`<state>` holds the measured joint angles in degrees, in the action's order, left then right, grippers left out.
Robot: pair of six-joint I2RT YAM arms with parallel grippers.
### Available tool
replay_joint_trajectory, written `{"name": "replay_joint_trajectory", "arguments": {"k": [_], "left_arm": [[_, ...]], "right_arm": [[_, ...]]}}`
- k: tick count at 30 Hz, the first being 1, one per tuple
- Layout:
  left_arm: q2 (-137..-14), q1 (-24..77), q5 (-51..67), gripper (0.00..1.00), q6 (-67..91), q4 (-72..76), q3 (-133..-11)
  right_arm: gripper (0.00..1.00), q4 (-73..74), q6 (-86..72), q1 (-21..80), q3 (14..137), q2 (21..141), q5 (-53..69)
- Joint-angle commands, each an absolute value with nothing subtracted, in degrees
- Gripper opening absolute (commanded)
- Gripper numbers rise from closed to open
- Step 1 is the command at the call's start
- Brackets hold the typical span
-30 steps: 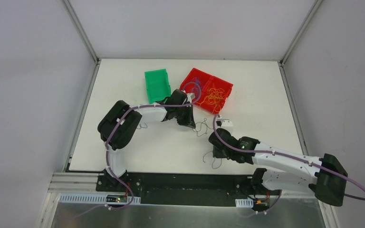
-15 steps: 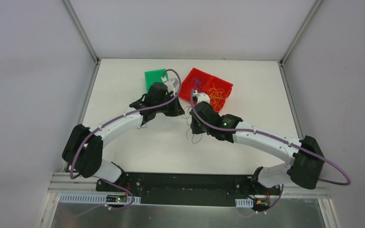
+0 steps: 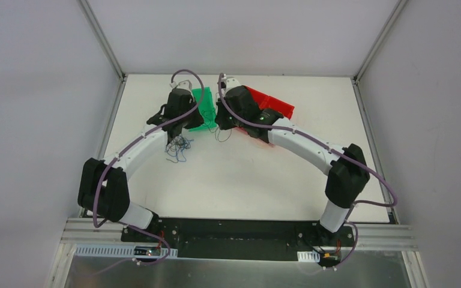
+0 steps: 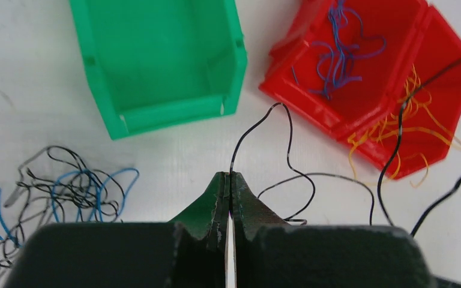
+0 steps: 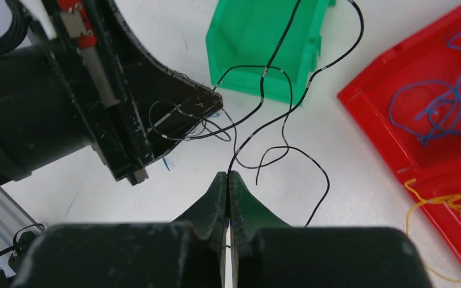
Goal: Untangle the cables
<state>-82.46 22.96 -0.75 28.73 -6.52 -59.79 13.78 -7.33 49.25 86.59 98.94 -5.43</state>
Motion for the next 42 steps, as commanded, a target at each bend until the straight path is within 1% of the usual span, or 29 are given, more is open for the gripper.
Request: {"name": "replay_joint_trajectory", "arguments": {"k": [1,8,14,19,23,30,37,38,42], "left_arm": [[-85.5,19.8,-5.1,0.00,28.4,-6.5,-65.8],[-92.2,15.8,-5.7,0.00,29.5,-7.4,-71.5],[-99.9,14.4,-6.7,0.00,29.2,-7.3,-77.2],[-102.4,14.0,-9.7,0.00,28.0,-7.3,-80.1],[-102.6,13.6,-12.0,0.00,27.0,-7.1,-80.8],[-107.9,13.5,-10.3,0.00,25.9,-7.2,-84.2],[-112.3,13.5,-11.8,0.00,24.9,-7.6,-85.6],[-112.6,13.5,-12.0,0.00,24.8,-7.7,-85.6],[-112.8,13.3,-12.0,0.00,24.5,-8.4,-86.1]], "right_arm": [[0.00,9.5,-2.6,48.3,92.6,103.3,-1.1],[0.00,3.9,-2.2,45.6,100.8,112.9,5.1],[0.00,1.8,-1.8,44.0,109.1,122.3,7.6],[0.00,-2.6,-2.2,42.5,112.6,126.8,12.4],[0.00,-3.8,-3.8,41.5,116.7,131.2,13.0],[0.00,-0.4,-5.8,40.8,127.9,141.1,11.0],[0.00,3.5,-5.3,40.7,129.9,145.3,7.4],[0.02,3.5,-5.1,40.8,129.5,145.4,7.2],[0.32,3.6,-4.7,40.8,128.1,144.2,6.8]]}}
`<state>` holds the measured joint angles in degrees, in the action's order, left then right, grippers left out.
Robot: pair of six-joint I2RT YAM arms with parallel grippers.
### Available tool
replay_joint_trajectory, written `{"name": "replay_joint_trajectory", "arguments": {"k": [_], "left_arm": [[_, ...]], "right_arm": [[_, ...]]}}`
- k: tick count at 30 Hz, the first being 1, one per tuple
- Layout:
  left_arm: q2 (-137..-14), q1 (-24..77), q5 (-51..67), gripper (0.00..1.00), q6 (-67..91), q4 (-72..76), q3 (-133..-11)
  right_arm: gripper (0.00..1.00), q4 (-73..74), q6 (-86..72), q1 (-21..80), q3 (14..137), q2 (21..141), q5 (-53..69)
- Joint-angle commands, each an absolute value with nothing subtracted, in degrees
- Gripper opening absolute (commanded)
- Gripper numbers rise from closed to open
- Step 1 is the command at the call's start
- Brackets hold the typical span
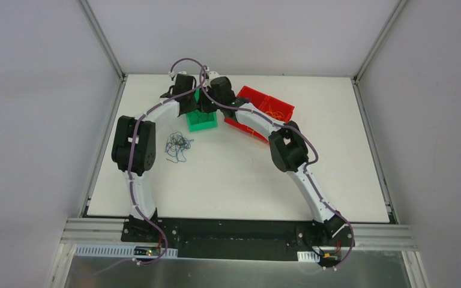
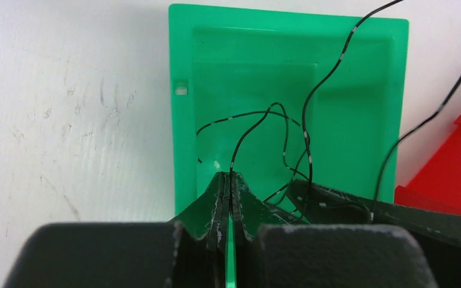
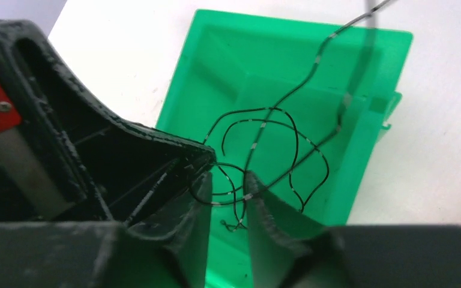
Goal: Untangle the cables
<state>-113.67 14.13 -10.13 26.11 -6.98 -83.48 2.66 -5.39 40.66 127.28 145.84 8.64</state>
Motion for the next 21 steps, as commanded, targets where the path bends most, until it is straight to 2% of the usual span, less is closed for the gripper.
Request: {"name": "replay_joint_trajectory", "arguments": {"k": [1,6,9,13,21], "left_arm": [[-112.7,13.3,-12.0,0.00,24.5,-8.7,-86.2],[-111.6,13.2,-12.5,0.04,24.5,-9.2,-86.1],[-111.0,13.2,-13.0,0.06,24.8,-9.3,-85.8],[-110.4,13.2,-12.8,0.08,25.0,-9.3,-85.7],[-108.9,13.1,-12.5,0.37,25.2,-9.3,-85.2]], "right_arm": [[0.36,3.6,-4.7,40.8,127.7,143.4,6.7],[0.39,3.3,-4.6,40.9,123.6,137.2,5.5],[0.45,2.1,-4.6,41.2,119.7,133.5,3.2],[0.46,2.0,-4.4,41.2,117.0,130.3,1.1],[0.53,-0.9,-3.4,41.2,110.8,125.9,-2.0]]}}
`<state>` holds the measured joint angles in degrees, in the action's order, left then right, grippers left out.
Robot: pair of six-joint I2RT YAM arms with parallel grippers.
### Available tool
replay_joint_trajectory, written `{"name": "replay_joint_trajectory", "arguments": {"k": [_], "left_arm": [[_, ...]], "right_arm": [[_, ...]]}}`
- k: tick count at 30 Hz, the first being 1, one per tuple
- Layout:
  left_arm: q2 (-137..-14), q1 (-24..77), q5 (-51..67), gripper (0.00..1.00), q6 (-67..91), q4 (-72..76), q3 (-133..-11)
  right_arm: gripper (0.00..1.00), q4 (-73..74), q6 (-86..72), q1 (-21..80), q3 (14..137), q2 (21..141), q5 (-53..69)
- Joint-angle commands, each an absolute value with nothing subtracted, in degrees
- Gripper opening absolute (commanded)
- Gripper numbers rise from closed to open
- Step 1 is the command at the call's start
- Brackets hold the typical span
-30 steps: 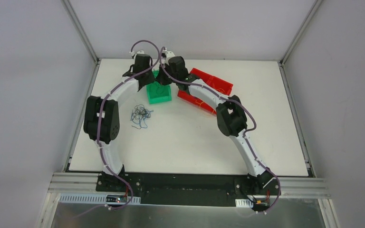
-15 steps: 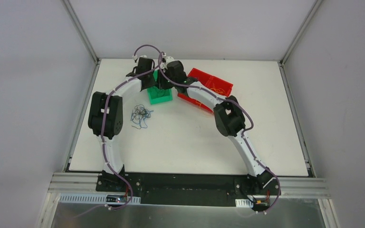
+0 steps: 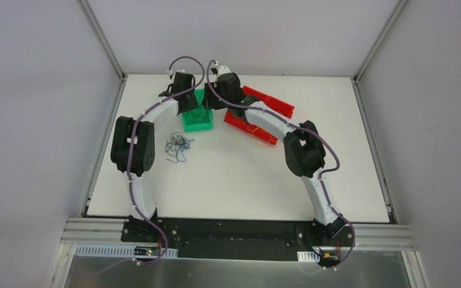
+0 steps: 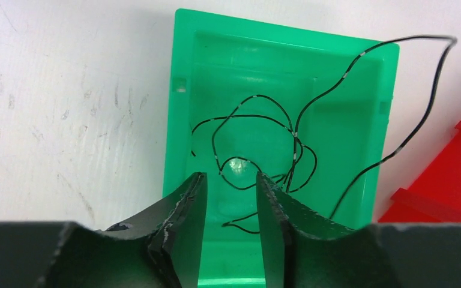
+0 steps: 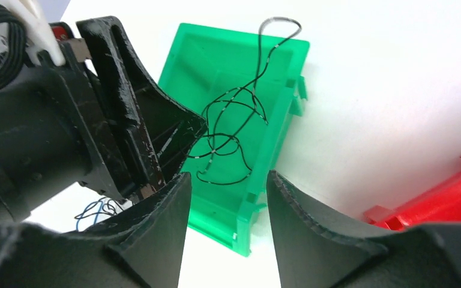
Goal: Untangle the cables
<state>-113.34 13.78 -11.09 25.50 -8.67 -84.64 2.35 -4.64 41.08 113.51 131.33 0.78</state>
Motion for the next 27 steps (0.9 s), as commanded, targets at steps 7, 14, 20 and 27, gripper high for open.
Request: {"name": "replay_joint_trajectory", "arguments": {"k": [7,14,20,27], "left_arm": [[-104.6,13.1,-12.4,0.41,26.3,-9.2,-83.8],[-99.0,13.1,-13.4,0.48,28.6,-4.7,-78.5],[-101.9,13.3,-4.0,0.68,24.9,-0.2,-80.2],[-110.5,13.2,-4.0,0.64,23.1,-4.2,-87.4]], "right_arm": [[0.63,-0.3,-4.4,40.7,112.5,127.3,-3.5],[0.64,-4.4,-5.1,40.5,107.2,124.1,-8.3],[0.64,-7.8,-4.6,39.9,100.9,118.2,-11.1],[0.65,-8.1,-2.9,39.8,96.2,111.4,-12.3]]}}
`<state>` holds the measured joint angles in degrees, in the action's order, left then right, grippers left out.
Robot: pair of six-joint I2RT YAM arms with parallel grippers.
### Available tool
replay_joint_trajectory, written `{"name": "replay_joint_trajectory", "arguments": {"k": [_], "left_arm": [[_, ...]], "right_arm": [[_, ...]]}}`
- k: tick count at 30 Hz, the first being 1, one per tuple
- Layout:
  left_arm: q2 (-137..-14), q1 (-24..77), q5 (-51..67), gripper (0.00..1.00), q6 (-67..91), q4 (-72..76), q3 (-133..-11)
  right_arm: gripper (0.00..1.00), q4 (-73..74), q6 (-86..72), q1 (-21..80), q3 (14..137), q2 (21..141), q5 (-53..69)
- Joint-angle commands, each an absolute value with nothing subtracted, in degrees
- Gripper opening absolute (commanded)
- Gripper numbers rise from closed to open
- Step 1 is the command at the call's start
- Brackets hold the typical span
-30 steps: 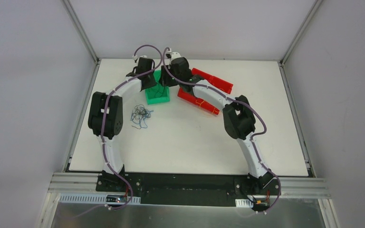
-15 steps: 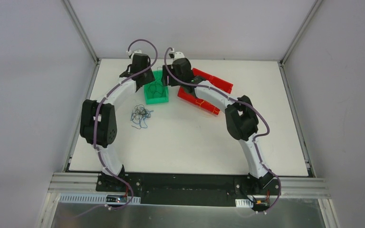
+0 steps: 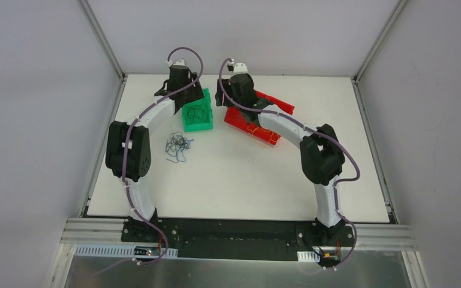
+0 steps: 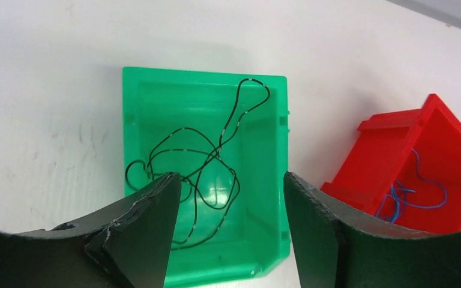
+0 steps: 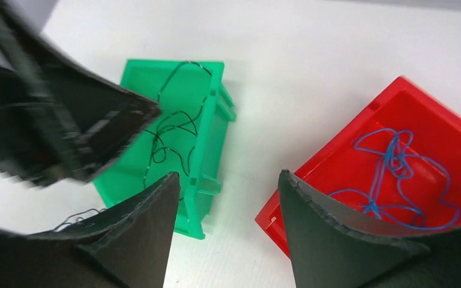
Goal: Untangle the cables
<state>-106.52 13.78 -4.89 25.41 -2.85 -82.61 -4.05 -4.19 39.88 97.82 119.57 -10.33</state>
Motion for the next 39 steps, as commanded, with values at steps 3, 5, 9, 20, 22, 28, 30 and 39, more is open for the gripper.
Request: {"name": "replay_joint_trajectory", "arguments": {"k": [3,5,9,20,22,28,30,39], "left_arm": [[-112.8,13.3,-5.5,0.61,22.2,-5.2,-89.3],[-114.1,13.2,-6.2,0.61,21.7,-5.7,-90.1],[-116.7,13.1,-5.5,0.55,22.6,-6.6,-90.7],[-111.3,13.2,-3.8,0.64,24.1,-6.6,-87.0],[-108.0,13.3,-3.4,0.69,24.3,-6.6,-85.7],[-100.3,14.7,-1.8,0.78,25.9,-6.6,-83.1],[-98.4,15.5,-1.7,0.78,26.5,-6.7,-82.1],[-79.5,15.8,-4.3,0.76,32.1,-6.7,-61.6]], "right_arm": [[0.65,-8.1,-2.2,39.7,93.8,107.8,-12.4],[0.65,-8.1,-1.8,39.7,92.2,105.6,-12.3],[0.65,-8.0,-0.9,39.6,89.2,101.8,-13.2],[0.70,-0.6,-2.9,39.4,87.5,93.9,-14.9],[0.73,3.3,-4.4,39.4,87.8,92.1,-15.3],[0.79,7.7,-9.8,39.8,79.3,83.6,-14.3],[0.79,7.6,-11.4,40.3,74.2,79.4,-14.0],[0.82,3.8,-16.3,46.3,47.7,61.7,-13.2]]}}
